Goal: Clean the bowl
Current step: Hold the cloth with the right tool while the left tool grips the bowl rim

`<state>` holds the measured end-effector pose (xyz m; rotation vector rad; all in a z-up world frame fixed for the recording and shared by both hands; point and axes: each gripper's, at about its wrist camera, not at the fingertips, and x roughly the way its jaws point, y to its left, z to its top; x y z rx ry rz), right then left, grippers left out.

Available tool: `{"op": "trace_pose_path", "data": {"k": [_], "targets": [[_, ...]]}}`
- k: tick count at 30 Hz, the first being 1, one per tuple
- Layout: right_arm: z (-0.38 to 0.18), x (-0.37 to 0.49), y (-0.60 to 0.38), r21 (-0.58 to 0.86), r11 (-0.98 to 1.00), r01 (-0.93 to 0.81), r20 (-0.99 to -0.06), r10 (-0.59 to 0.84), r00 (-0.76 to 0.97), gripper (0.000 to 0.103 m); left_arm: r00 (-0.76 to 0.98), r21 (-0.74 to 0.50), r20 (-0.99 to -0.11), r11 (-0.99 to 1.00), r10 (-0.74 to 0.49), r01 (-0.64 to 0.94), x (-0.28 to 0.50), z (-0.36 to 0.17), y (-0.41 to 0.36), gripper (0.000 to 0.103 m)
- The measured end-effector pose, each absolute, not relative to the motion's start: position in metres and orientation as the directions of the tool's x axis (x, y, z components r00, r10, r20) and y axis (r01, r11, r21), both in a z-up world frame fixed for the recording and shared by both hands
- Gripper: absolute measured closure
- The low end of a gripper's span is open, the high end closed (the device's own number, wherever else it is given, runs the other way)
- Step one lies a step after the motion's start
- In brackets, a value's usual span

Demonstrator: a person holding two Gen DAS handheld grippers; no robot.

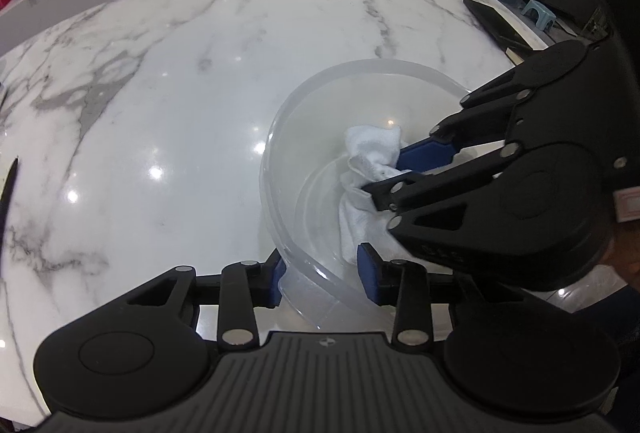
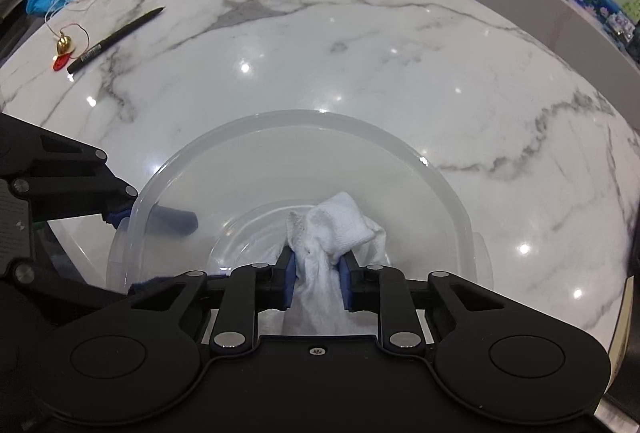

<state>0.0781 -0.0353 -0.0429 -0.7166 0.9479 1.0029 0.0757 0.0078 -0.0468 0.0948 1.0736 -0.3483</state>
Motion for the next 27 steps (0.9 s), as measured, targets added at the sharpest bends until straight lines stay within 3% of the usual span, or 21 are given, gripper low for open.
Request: {"op": "trace_pose_path", "data": {"k": [8,27], "targets": [[-0.023,0.08,-0.043,-0.042,0.397,-0.917,-0.874,0.431,0.226,0.086,0.434,-0.075,-0.876,0.947,-0.212,0.311,0.078,-0.047,0.007,0.077],[-0.047,0.088,-0.021,0.08,0.352,-0.932,-0.906,0.417,0.08,0.086,0.443,-0.029,-0.87,0.92,-0.215,0.39,0.08,-0.049,0.006,0.08]]}}
